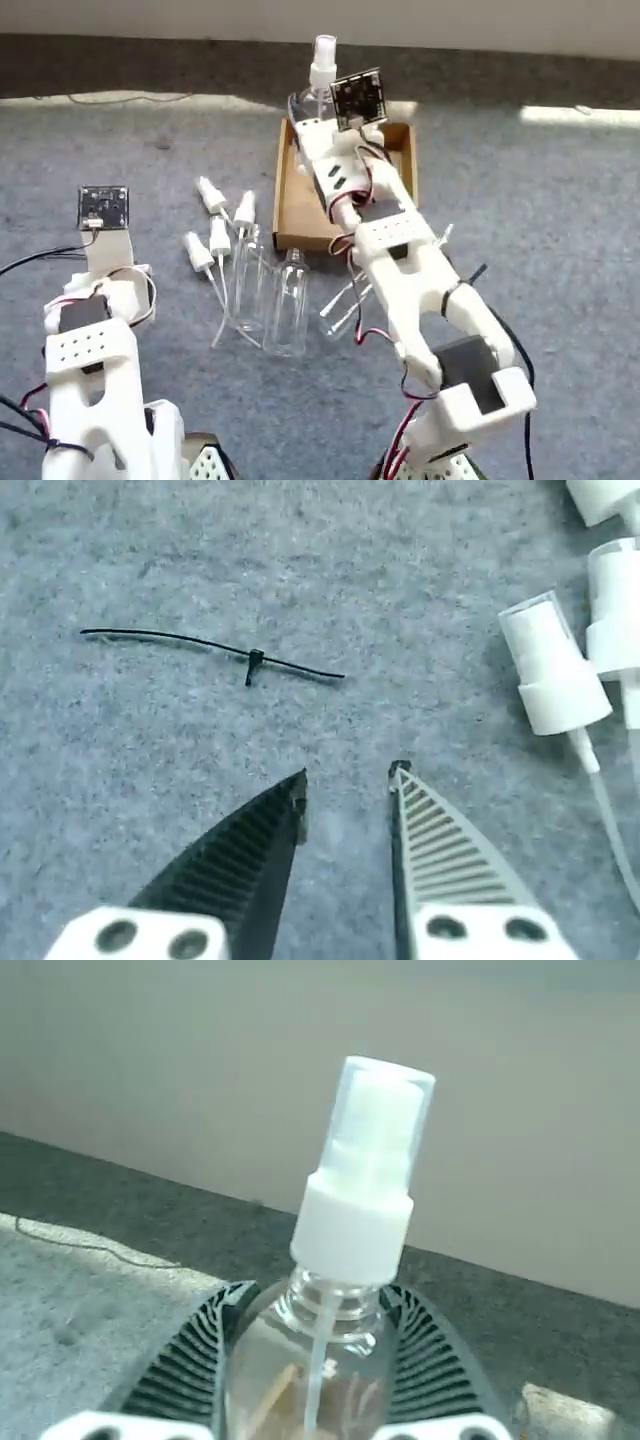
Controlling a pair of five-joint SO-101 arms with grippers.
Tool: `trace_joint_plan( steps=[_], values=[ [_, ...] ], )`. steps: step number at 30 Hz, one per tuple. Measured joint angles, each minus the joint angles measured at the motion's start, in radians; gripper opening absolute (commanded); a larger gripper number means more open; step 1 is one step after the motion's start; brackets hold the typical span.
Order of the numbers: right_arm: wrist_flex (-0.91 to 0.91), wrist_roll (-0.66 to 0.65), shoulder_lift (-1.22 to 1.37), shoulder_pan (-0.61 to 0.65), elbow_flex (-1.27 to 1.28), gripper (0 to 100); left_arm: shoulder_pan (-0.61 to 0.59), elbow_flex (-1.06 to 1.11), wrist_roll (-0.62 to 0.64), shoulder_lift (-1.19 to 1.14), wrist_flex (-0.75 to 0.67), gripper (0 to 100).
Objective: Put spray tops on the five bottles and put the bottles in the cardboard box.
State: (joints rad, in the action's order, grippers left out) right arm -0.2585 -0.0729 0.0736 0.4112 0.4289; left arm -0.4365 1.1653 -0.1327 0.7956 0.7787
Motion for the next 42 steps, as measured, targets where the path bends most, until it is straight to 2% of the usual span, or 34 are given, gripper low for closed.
trace_joint_plan(
  steps=[4, 10, 15, 27, 42],
  values=[
    [-0.092, -0.003, 0.1, 0.02, -0.003, 0.5, -0.002, 0.015, 0.0, 0.0, -0.029, 14],
    [-0.269, -0.144, 0.249, 0.021, -0.005, 0.5, -0.003, 0.021, 0.0, 0.008, -0.034, 14],
    [-0.364, -0.173, 0.324, 0.021, -0.035, 0.5, -0.003, 0.04, 0.0, 0.008, -0.035, 14],
    [-0.379, -0.175, 0.511, 0.02, -0.252, 0.5, -0.003, 0.04, 0.0, 0.008, -0.041, 14],
    [-0.379, -0.175, 0.548, 0.008, -0.264, 0.5, -0.003, 0.04, 0.0, 0.008, -0.041, 14]
  ],
)
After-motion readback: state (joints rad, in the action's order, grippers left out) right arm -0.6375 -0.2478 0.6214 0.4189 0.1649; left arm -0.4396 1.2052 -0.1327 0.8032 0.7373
